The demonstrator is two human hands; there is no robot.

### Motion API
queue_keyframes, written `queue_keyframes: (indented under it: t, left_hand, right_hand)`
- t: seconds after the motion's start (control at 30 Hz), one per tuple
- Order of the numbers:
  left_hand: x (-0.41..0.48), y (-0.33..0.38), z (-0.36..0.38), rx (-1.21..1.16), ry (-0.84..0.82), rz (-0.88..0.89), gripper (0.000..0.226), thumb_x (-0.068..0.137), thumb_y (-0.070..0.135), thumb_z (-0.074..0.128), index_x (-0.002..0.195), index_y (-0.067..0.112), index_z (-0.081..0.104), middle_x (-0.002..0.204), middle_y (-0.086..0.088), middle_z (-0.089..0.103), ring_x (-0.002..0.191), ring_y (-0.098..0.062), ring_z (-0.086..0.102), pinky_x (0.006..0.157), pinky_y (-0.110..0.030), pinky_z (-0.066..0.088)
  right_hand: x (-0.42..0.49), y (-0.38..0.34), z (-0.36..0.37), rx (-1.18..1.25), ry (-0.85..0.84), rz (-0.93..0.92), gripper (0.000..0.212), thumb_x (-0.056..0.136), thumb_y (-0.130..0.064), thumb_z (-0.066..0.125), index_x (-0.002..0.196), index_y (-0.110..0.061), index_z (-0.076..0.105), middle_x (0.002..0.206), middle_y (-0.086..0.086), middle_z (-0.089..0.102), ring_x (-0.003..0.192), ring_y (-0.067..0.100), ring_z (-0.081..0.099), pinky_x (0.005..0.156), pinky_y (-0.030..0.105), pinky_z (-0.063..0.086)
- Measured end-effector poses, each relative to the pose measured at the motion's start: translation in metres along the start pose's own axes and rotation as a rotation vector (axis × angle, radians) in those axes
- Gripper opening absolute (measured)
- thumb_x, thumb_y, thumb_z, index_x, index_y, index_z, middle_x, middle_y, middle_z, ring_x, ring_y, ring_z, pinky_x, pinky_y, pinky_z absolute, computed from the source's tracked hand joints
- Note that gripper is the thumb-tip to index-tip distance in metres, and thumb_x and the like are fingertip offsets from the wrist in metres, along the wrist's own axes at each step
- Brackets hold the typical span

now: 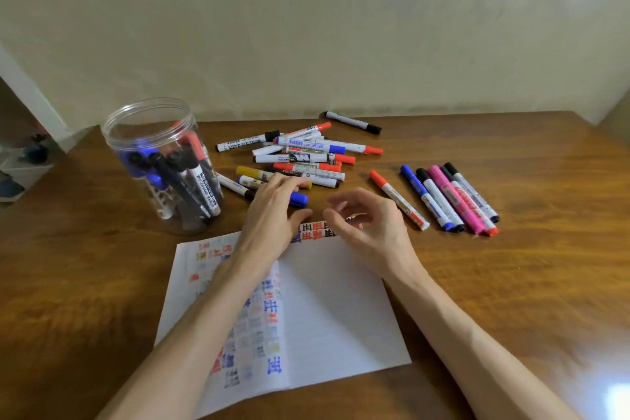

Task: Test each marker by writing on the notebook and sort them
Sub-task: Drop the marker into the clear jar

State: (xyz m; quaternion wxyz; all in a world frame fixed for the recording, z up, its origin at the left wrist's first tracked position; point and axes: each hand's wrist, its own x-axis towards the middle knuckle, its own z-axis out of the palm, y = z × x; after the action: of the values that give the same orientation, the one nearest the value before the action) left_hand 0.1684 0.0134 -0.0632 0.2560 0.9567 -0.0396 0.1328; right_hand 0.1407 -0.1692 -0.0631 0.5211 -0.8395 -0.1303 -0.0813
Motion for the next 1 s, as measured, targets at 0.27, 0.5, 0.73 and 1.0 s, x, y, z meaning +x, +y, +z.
queue_keyframes:
  t: [0.27,0.5,0.73,1.0]
  left_hand:
    - [-0.001,-0.001,-0.001,0.058,0.022,0.034,0.038,0.092,0.028,0.074,0.129,0.028,0.065,0.128,0.006,0.065,0.114,-0.013,0.059,0.094,-0.030,0.048]
    - [-0.013,0.010,-0.029,-0.166,0.256,0.382,0.029,0.089,0.025,0.076,0.114,0.012,0.075,0.115,0.002,0.064,0.095,-0.008,0.063,0.080,-0.028,0.060]
    - [-0.032,0.034,-0.063,-0.842,0.304,0.156,0.025,0.089,0.016,0.077,0.109,0.008,0.065,0.104,-0.010,0.073,0.095,-0.019,0.075,0.080,-0.022,0.059]
    - [-0.046,0.006,-0.045,-0.648,0.028,0.066,0.025,0.089,0.017,0.076,0.113,0.016,0.070,0.099,0.008,0.077,0.090,-0.010,0.075,0.076,-0.026,0.062]
  right_hand:
    - [0.001,0.002,-0.003,-0.017,0.024,0.008,0.018,0.095,-0.026,0.077,0.113,-0.024,0.075,0.096,-0.013,0.072,0.091,0.001,0.070,0.079,0.021,0.060]
    - [0.001,-0.005,-0.006,0.014,0.063,0.075,0.010,0.097,-0.035,0.073,0.092,-0.027,0.075,0.080,-0.010,0.070,0.074,0.000,0.065,0.066,0.016,0.051]
    - [-0.004,-0.028,-0.004,0.480,-0.113,0.352,0.058,0.094,-0.067,0.054,0.106,-0.016,0.078,0.083,0.009,0.075,0.068,0.016,0.060,0.064,0.029,0.046]
    - [-0.007,-0.029,-0.004,0.589,0.004,0.275,0.035,0.098,-0.045,0.068,0.091,-0.011,0.075,0.078,0.005,0.070,0.072,0.020,0.059,0.066,0.028,0.049]
